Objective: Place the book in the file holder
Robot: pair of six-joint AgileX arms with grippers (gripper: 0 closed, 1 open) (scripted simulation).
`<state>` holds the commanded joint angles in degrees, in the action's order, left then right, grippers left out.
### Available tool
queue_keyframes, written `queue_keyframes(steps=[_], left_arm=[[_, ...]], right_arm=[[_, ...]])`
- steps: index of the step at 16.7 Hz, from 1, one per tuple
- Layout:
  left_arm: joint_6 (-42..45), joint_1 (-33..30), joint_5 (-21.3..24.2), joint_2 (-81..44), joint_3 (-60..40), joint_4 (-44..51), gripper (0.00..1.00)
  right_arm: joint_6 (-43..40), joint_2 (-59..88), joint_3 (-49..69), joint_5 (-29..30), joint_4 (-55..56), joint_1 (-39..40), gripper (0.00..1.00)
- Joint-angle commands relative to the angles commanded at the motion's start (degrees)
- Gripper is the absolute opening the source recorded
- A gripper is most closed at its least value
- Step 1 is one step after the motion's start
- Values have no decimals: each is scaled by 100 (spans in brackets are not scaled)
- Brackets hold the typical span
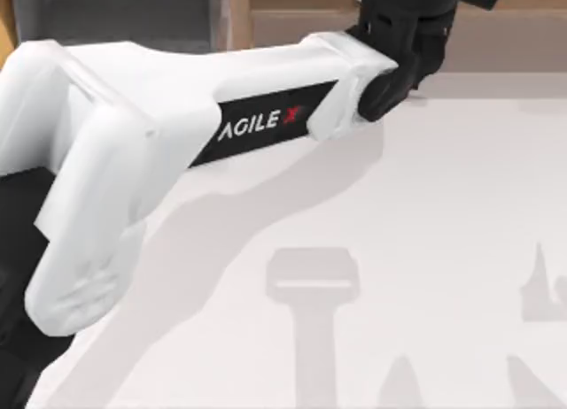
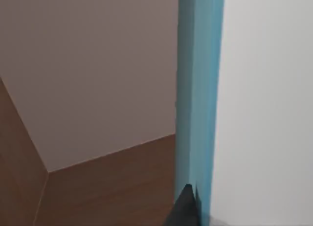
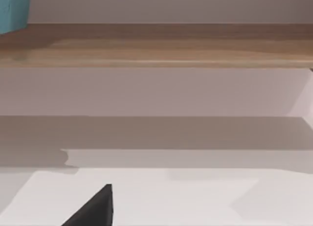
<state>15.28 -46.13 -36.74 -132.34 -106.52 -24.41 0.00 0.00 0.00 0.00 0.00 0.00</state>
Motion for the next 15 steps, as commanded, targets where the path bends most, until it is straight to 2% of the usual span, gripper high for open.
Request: queue_keyframes(steps=[9,15], left_arm=[[2818,174,1273,2766,3937,-566,0],[4687,909,1921,3897,6338,-966,0]], right_arm=[[0,0,0,0,0,0,100],[0,0,0,0,0,0,100]])
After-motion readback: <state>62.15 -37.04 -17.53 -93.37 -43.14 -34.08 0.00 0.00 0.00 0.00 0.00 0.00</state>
